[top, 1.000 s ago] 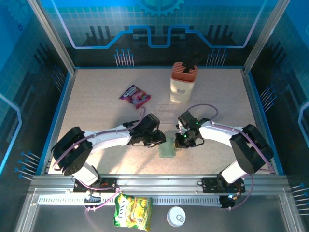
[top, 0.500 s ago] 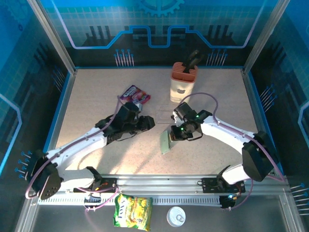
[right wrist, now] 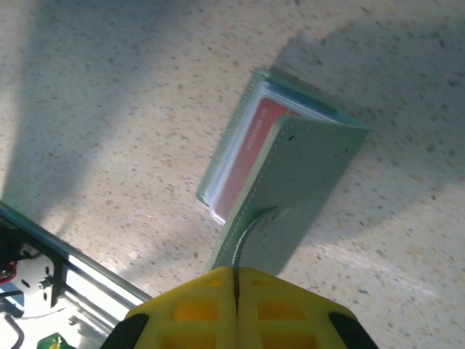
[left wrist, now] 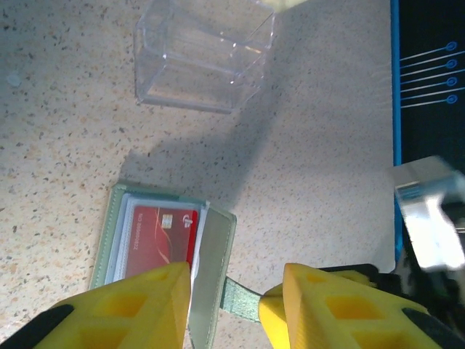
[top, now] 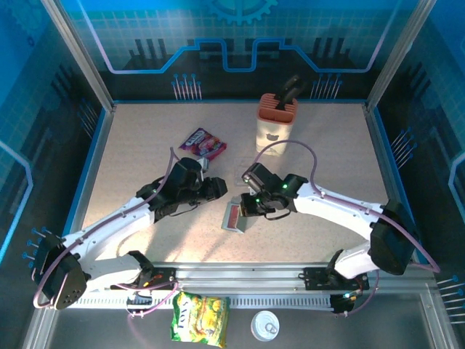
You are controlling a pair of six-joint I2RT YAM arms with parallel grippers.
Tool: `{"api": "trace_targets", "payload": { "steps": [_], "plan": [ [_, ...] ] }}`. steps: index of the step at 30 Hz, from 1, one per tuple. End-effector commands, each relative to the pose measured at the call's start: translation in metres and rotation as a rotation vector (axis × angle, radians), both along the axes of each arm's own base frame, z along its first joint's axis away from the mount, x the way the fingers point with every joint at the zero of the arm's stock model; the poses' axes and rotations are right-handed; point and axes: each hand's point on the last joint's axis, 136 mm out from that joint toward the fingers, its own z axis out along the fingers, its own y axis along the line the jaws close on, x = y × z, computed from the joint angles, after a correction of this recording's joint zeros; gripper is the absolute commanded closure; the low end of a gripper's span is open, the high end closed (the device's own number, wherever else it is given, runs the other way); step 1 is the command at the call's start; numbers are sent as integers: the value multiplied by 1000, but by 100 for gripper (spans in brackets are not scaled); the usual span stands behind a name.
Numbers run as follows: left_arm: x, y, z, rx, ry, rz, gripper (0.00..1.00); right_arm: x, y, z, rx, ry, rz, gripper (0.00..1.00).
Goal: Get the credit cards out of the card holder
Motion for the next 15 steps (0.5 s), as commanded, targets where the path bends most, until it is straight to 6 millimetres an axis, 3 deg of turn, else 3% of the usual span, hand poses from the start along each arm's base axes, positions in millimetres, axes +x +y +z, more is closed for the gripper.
{"api": "trace_targets", "payload": {
  "steps": [1,5,9,13,15],
  "plan": [
    [-6,-1,-8,9,11,-46,63,9,10,17,-1,-62,58,100],
    [-8,-3,-29,36,64,-53,68,12,-32,3,-163,-61,36,100],
    [-12,-10,-55,99,132,-86,80,9,-60,-20,-156,-9,6,100],
    [-22,-20,-79,189,192,-120,88,9,-93,-34,-194,17,-47,100],
    [-26,-23,-92,201,220,-116,90,10,-101,-38,-189,24,-62,100]
  ]
}}
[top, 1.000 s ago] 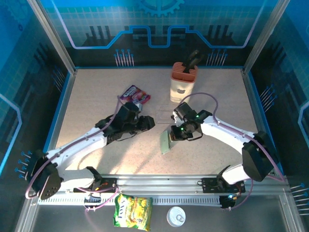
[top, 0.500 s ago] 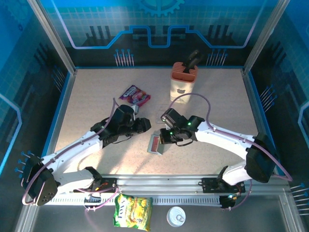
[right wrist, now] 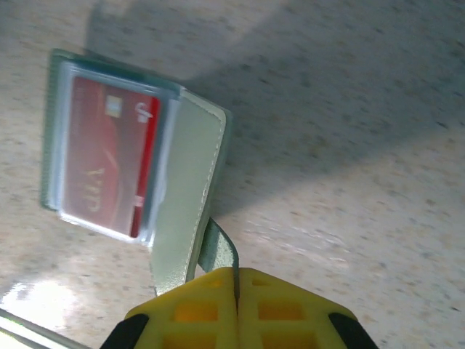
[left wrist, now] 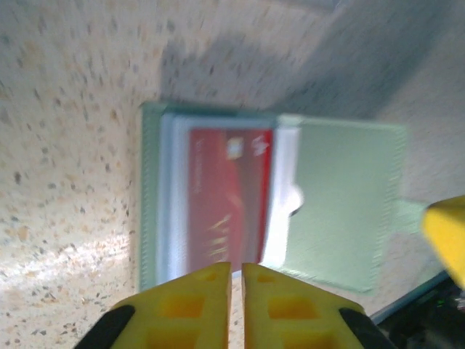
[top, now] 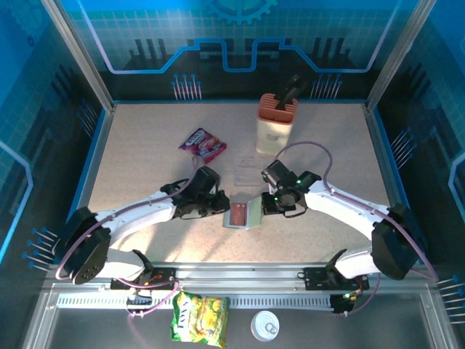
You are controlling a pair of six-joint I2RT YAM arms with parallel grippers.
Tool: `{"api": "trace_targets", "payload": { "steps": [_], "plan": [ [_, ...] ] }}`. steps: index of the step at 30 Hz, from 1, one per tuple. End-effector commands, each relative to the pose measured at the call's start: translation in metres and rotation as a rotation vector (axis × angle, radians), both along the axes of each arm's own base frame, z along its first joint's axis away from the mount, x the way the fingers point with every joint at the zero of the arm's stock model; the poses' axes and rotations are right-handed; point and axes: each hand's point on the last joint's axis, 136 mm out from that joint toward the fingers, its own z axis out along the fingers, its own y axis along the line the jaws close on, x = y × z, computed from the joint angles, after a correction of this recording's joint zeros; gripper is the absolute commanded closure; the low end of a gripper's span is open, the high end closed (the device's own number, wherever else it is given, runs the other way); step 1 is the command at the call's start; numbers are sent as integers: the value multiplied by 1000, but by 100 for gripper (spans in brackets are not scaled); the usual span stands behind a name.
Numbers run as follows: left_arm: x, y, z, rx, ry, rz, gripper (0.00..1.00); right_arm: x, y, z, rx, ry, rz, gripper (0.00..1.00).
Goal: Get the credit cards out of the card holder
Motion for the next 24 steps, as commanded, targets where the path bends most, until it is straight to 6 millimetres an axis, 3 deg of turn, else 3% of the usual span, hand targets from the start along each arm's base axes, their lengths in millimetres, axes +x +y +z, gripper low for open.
{"api": "trace_targets", "payload": {
  "steps": [1,10,19,24],
  "plan": [
    [-3,-4,-12,28,22,-4,91,-9,-17,-11,-17,20,9,100],
    [-8,-2,-51,50,80,26,99,-8,-21,-54,-59,66,51,100],
    [-25,16,-82,120,165,81,100,13,-17,-71,-120,44,109,100],
    [-31,15,-87,114,185,81,100,9,-20,-74,-155,60,103,93]
  ]
}}
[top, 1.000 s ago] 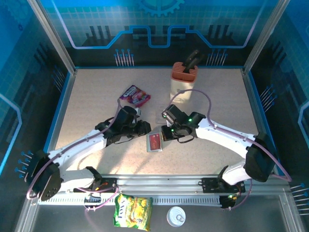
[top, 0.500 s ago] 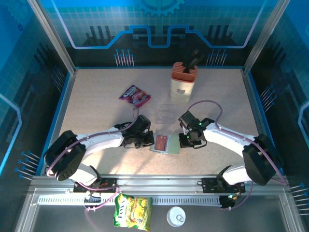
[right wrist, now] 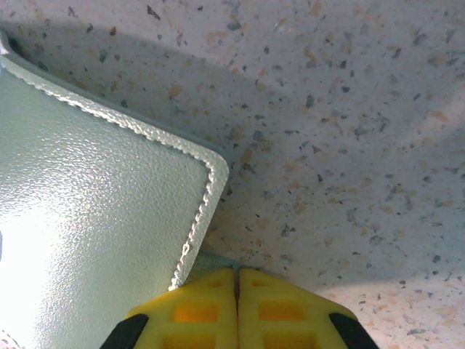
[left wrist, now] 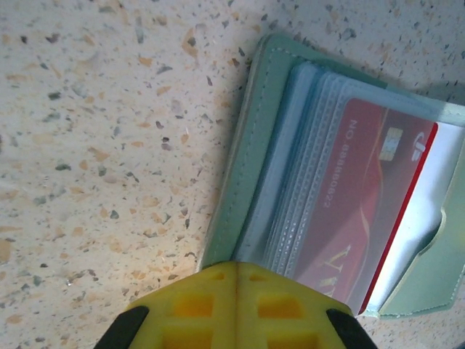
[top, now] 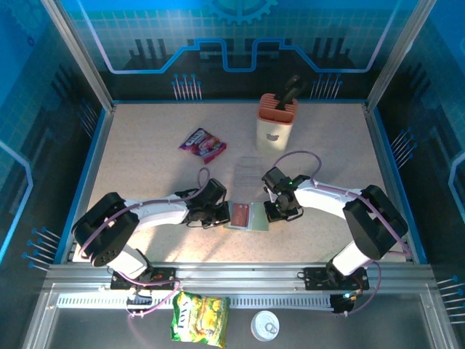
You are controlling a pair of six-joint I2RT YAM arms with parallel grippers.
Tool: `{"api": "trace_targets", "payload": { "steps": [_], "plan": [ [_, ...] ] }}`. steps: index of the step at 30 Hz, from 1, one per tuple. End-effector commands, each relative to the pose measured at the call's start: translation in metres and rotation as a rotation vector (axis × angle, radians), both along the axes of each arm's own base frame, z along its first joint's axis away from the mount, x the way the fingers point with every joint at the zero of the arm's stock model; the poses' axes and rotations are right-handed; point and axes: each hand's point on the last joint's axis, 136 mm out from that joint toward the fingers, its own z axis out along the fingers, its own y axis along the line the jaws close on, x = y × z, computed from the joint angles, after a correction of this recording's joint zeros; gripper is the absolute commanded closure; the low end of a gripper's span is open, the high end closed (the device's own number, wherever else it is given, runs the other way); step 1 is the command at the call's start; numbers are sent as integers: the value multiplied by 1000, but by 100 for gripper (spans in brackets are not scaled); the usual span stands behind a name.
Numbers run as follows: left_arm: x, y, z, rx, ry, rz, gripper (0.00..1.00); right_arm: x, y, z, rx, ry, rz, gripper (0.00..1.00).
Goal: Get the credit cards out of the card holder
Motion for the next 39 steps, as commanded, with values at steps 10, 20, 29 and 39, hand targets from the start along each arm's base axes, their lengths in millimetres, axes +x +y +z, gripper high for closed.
{"api": "trace_targets", "payload": {
  "steps": [10,20,29,39],
  "plan": [
    [-32,10,-19,8,79,28,100,11,-19,72,-70,-150,-39,66],
    [-38,7,-16,-10,83,29,100,6,68,138,129,-169,69,69],
    [-45,14,-12,-15,82,40,100,-3,77,73,-25,-70,37,65],
    [-32,11,22,-35,2,46,100,4,32,32,-183,-12,-8,46]
  ]
}}
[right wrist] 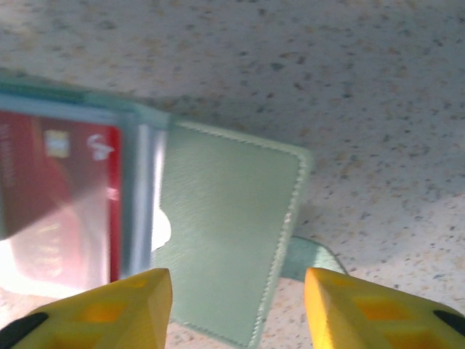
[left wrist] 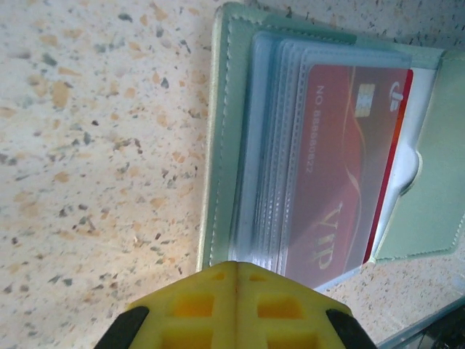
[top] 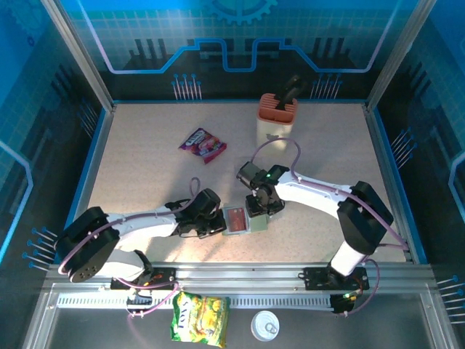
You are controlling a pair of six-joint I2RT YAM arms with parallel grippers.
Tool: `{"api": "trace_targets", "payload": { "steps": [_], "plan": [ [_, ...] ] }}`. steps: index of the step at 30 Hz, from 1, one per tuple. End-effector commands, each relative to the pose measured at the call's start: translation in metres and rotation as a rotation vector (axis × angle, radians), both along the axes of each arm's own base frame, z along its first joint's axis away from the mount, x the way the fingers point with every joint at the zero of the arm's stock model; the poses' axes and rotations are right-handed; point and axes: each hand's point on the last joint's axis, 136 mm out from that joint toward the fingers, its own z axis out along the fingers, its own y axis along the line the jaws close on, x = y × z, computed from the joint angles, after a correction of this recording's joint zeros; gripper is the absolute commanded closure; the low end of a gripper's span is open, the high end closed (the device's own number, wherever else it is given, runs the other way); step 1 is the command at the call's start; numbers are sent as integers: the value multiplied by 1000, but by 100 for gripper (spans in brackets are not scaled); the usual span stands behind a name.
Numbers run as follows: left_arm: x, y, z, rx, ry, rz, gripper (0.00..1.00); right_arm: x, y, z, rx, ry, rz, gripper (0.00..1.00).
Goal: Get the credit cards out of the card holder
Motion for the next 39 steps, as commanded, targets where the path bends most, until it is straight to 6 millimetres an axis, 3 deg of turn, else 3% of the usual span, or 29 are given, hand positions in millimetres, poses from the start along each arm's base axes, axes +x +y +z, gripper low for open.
{"api": "trace_targets", "payload": {
  "steps": [1,2,3,4,9,14,15,16,22,28,33,39],
  "plan": [
    [3,0,14,12,-19,6,100,-2,-15,-15,-79,30,-6,45],
    [4,0,17,9,-26,9,100,-2,-16,-16,-88,32,-5,39],
    [5,0,19,7,-31,10,100,-2,-16,-18,-98,37,-3,27],
    [6,0,21,9,-37,12,100,-1,-17,-20,-106,40,0,23],
    [10,-7,22,-12,-45,5,98,-4,-21,-29,-149,72,10,21],
    [9,-7,6,25,6,12,100,-9,-29,-33,-177,85,5,18],
    [7,-7,2,35,19,10,100,-9,-29,-33,-174,83,5,6],
    [5,-6,-2,42,34,8,100,-10,-30,-35,-173,84,3,5],
    [-3,4,-13,65,58,19,100,-13,-29,-50,-161,98,6,9],
    [-4,7,-10,54,44,29,100,-19,-27,-70,-123,110,2,13],
    [4,-2,13,-55,-28,44,100,-19,-22,-73,-61,88,15,15],
    [15,-5,45,-115,-104,30,99,-9,-13,-47,1,7,57,17]
  ]
}}
